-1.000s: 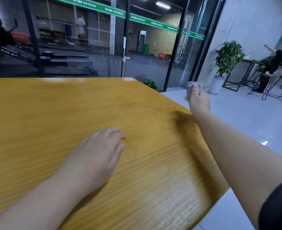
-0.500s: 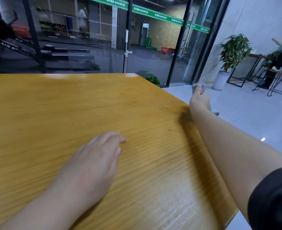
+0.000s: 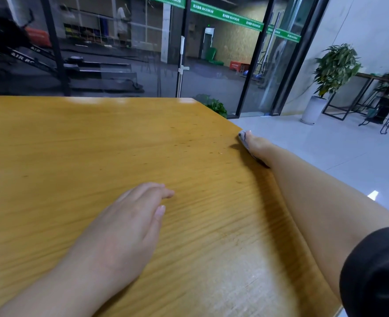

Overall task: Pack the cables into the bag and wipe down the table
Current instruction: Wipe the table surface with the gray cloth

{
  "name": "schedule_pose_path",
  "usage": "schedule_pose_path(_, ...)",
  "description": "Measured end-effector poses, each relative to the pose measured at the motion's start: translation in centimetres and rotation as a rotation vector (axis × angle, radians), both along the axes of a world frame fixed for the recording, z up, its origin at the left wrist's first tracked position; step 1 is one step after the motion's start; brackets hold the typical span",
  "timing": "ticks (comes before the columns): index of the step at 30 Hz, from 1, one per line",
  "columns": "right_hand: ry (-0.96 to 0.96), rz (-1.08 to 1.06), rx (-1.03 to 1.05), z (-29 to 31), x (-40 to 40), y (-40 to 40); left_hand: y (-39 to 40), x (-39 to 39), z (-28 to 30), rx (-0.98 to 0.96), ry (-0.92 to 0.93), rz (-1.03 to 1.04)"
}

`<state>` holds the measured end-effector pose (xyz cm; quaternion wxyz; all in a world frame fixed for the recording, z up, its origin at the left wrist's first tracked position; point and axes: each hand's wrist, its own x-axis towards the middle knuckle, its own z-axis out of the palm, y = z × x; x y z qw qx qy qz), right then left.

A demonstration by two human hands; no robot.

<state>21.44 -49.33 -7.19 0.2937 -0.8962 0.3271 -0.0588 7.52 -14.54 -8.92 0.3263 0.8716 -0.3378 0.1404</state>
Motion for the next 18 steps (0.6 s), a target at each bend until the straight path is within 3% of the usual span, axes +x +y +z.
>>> schedule_pose_path(8, 0.112, 0.291, -0.107, 0.6, -1.1, 2.2, -0.1, 0.1, 0.4, -0.036, -0.020, 0.003)
schedule_pose_path(18, 0.120, 0.349, -0.010, 0.9, -1.5, 4.4, -0.1, 0.0, 0.3, -0.019, -0.023, 0.015)
